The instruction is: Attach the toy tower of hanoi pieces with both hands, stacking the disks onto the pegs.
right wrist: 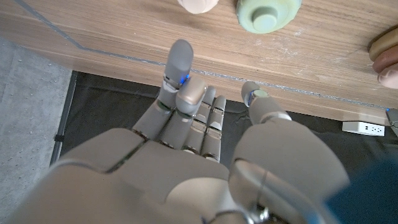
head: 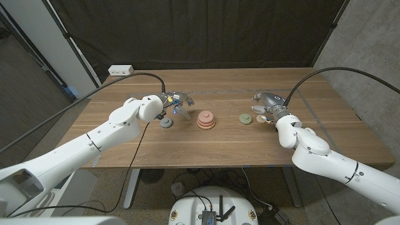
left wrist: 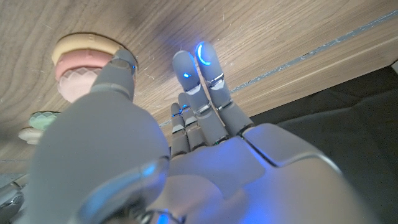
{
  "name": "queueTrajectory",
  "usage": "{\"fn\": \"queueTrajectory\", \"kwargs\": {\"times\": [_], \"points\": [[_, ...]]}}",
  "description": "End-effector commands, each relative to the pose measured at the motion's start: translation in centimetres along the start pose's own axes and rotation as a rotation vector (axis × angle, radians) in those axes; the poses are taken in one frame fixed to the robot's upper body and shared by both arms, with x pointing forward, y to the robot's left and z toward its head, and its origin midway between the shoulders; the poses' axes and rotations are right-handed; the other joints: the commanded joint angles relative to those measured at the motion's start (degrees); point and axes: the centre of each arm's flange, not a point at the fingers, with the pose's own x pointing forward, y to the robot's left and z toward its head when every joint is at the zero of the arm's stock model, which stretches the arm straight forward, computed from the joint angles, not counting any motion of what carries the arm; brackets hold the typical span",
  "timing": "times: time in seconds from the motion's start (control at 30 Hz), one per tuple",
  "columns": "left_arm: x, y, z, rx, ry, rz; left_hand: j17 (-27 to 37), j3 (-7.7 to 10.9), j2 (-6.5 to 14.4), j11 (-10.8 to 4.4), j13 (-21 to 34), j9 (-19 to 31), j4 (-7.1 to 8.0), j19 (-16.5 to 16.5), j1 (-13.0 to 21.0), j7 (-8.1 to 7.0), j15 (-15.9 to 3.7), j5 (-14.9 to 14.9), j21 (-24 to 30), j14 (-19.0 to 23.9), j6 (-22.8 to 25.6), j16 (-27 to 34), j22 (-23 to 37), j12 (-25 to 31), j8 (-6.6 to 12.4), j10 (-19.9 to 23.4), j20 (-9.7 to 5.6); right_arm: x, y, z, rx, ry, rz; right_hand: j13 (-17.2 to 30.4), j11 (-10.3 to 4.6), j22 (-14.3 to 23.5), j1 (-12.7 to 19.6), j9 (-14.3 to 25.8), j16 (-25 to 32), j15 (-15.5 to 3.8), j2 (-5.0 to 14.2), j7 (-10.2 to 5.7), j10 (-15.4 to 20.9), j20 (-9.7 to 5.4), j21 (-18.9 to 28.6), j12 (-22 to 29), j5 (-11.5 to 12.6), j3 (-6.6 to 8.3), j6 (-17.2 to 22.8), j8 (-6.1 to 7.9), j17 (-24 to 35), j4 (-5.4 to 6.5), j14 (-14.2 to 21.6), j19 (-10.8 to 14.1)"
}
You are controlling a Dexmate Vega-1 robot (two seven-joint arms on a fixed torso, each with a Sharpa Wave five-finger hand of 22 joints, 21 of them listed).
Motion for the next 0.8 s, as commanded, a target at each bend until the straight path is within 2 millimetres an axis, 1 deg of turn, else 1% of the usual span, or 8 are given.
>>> {"fn": "queueTrajectory", "kwargs": {"times": [0.03,0.33,0.63,0.8], "points": [[-1.6,-1.1,-1.5,-0.047,0.068,0.064,0.3,0.43,0.5,-0.07,0.1,0.2,-0.08,0.6,0.1,-0.28,-4.16,0.3,0.0,0.8,1.2,0.4,0.0,0.5,0.66,0.8,-7.72,0.0,0.2,0.0,0.012,-0.018,-0.009,0.1,0.25,0.0,0.3,0.5,0.3,-1.78,0.09,-0.01,-0.8,-3.84,-0.2,-0.4,0.4,0.47,0.0,0.43,0.1,-0.09,0.0,0.2],[-2.5,-1.5,-2.5,-0.053,0.129,0.094,0.2,0.46,0.6,-0.33,-0.1,0.1,-0.03,0.6,0.0,-0.66,-4.17,0.4,-0.1,1.0,2.6,0.6,0.0,0.9,1.06,2.4,-7.67,0.5,0.5,0.1,0.018,-0.022,-0.003,-0.1,0.35,0.0,0.2,0.8,0.2,-1.77,0.00,-0.16,-1.0,-3.84,-0.3,-0.5,0.4,0.53,-0.5,0.34,0.0,-0.13,-0.2,0.2],[-3.2,-2.1,-3.6,-0.071,0.186,0.116,0.2,0.63,0.9,-0.39,-0.2,0.1,-0.07,0.7,0.0,-0.44,-4.17,0.5,-0.1,1.2,2.9,0.8,-0.1,0.8,0.99,3.2,-7.71,0.9,0.6,0.2,0.021,-0.023,-0.002,-0.2,0.16,0.0,0.2,1.0,0.1,-1.78,-0.06,-0.13,-0.9,-3.84,-0.3,-0.4,0.4,0.58,-0.5,0.40,-0.1,-0.17,-0.3,0.1],[-3.4,-2.5,-4.0,-0.087,0.203,0.125,0.1,0.74,1.1,-0.48,-0.2,0.1,-0.12,0.8,0.1,-0.41,-4.18,0.6,-0.1,1.1,3.2,0.7,-0.1,0.8,0.98,3.4,-7.70,1.0,0.5,0.1,0.020,-0.029,-0.001,-0.3,0.38,0.0,0.3,1.1,0.1,-1.79,-0.08,-0.19,-1.0,-3.84,-0.3,-0.4,0.4,0.61,-0.6,0.40,-0.1,-0.19,-0.3,0.1]]}}
